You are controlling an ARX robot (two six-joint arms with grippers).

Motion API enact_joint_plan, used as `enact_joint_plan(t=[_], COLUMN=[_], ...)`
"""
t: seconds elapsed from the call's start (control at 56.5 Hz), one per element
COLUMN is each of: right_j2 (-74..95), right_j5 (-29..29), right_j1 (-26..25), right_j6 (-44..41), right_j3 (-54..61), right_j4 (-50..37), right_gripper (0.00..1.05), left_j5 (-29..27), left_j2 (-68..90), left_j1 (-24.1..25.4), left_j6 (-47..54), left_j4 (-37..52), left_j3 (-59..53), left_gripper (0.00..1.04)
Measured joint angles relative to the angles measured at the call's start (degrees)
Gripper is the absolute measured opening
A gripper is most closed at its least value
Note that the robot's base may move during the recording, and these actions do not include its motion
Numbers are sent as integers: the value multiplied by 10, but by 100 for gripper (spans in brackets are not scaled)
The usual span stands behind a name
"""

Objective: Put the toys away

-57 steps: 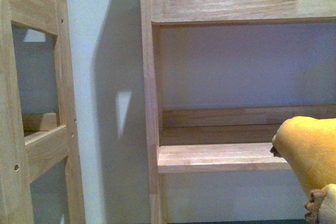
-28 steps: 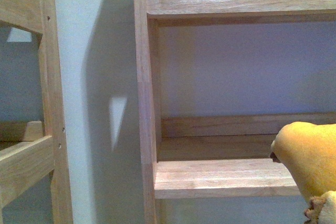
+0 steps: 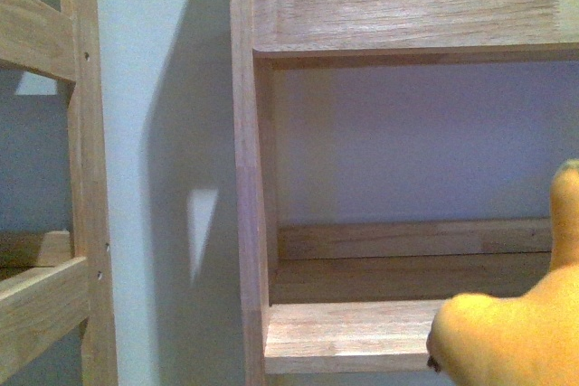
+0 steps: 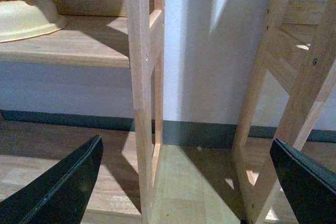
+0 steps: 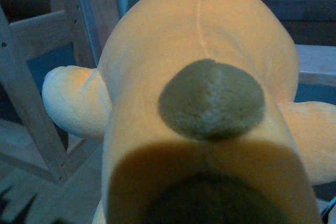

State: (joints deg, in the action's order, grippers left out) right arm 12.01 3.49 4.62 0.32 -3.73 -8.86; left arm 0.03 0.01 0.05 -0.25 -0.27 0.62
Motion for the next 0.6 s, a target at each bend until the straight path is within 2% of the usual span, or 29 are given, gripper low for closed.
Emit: enact_joint_plan(t=[0.283, 0.601], right_j2=[12, 99], right_j5=[-21, -29], right_j1=[19, 58], right_j6=[-35, -75], right_j3=[-109, -250], right_j4=[-2, -31], right_gripper=[18, 18], left_j5=[0, 0], left_j2=[0, 0], left_j1=[0, 0], left_j6=[0, 0], left_j4=[0, 0], left_j3=[0, 0], left_gripper=[99, 99])
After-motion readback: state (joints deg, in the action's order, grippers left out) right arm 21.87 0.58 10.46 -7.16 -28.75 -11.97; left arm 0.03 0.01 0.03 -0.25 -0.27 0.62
